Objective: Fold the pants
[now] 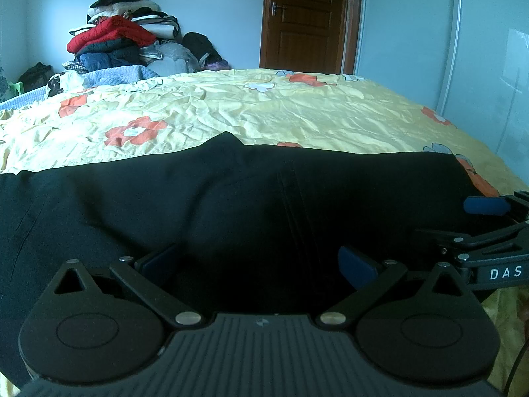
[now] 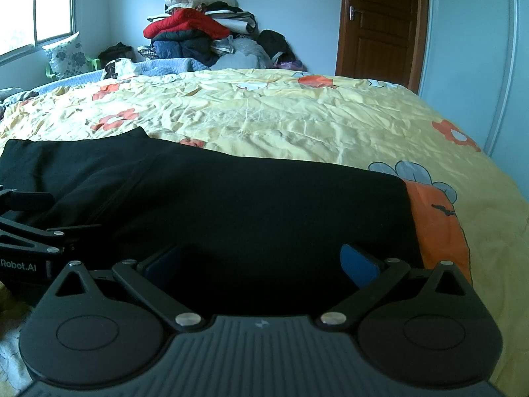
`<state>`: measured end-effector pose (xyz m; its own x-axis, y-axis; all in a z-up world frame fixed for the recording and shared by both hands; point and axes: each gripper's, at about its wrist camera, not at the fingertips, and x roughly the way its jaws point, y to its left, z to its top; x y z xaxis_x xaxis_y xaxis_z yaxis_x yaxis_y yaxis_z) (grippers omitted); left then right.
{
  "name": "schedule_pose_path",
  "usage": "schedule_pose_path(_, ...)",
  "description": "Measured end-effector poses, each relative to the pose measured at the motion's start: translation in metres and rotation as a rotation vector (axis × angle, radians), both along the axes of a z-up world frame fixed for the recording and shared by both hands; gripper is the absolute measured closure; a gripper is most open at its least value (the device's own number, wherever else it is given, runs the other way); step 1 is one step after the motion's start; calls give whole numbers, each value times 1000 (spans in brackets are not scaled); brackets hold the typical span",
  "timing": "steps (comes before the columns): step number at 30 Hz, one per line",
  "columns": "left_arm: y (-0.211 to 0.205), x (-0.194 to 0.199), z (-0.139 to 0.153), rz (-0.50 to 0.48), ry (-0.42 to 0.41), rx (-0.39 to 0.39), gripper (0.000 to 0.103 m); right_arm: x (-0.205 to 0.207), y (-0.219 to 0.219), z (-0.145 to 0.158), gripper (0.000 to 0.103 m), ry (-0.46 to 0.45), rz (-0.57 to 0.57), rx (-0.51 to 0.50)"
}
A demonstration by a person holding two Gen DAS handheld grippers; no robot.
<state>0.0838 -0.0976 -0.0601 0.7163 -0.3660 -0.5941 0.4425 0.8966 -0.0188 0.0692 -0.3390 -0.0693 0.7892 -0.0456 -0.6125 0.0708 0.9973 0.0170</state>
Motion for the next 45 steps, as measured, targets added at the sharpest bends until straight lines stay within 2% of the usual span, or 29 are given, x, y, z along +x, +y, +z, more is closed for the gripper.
schedule_pose_path(37,0,0,2,-4,-3,-1,0,0,0,1,0,-2,-1,6)
schedule_pose_path(40,3,-5,7,-5,-19,-7,0,-3,0,4,0,-13,-28,7)
schedule_pose_path(43,1,-9,12,0,-43,-1,0,-9,-6,10,0,-63,-89,30)
schedule_pose_path(44,-1,-8,11,-6,-36,12,0,-7,-8,9,0,-51,-94,36)
schedule_pose_path(45,-5,-6,7,-13,-9,42,0,-3,-10,5,0,-2,-93,34)
